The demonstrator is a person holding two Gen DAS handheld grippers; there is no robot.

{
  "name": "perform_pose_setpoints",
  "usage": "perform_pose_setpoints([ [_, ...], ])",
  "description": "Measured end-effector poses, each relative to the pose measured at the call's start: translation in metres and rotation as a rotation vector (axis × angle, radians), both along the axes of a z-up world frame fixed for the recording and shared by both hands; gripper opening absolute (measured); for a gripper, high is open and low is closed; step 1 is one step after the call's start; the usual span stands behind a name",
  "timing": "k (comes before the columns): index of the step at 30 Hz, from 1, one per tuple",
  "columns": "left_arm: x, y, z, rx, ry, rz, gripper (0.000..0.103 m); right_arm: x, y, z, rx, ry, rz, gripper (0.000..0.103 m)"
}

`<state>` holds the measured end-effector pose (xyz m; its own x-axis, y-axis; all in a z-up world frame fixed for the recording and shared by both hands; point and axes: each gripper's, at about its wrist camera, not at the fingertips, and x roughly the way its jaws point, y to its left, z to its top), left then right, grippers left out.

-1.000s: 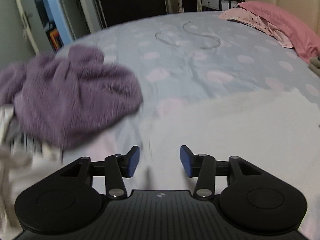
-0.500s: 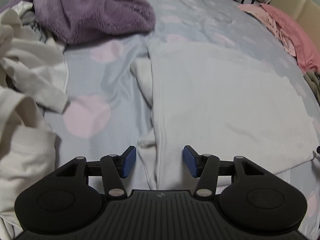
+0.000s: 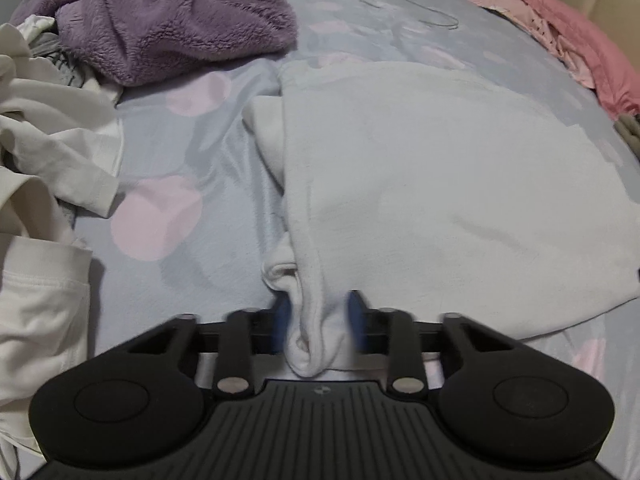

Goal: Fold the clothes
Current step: 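Pinch the folded white garment's side edge with both grippers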

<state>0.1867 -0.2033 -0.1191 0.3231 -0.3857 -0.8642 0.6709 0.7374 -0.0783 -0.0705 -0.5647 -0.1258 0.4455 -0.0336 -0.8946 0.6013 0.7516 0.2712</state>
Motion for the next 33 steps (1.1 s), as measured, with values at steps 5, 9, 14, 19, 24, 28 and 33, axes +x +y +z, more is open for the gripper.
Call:
perform_pose_setpoints([
  [5,0.005,0.002,0.014,-0.028,0.033,-0.003,0.007,-0.007,-0.004,0.015,0.017,-0.026,-0.021,0.011],
  [9,0.006,0.005,0.036,-0.003,0.038,-0.024,0.007,-0.006,-0.009,0.039,0.033,-0.006,-0.028,0.011],
  [14,-0.008,0.014,0.069,0.010,0.043,-0.053,0.007,-0.011,0.002,0.070,0.016,0.017,0.022,0.010],
  [19,-0.038,0.037,0.090,0.061,0.060,-0.103,0.007,-0.028,0.035,0.086,-0.013,0.082,0.120,0.010],
  [24,-0.069,0.071,0.101,0.088,0.091,-0.143,0.007,-0.063,0.071,0.094,-0.026,0.155,0.218,0.010],
  [28,-0.095,0.093,0.095,0.118,0.109,-0.164,0.007,-0.089,0.098,0.088,-0.005,0.188,0.259,0.010],
  [33,-0.107,0.103,0.067,0.150,0.124,-0.159,0.007,-0.099,0.111,0.058,0.019,0.228,0.264,0.010],
])
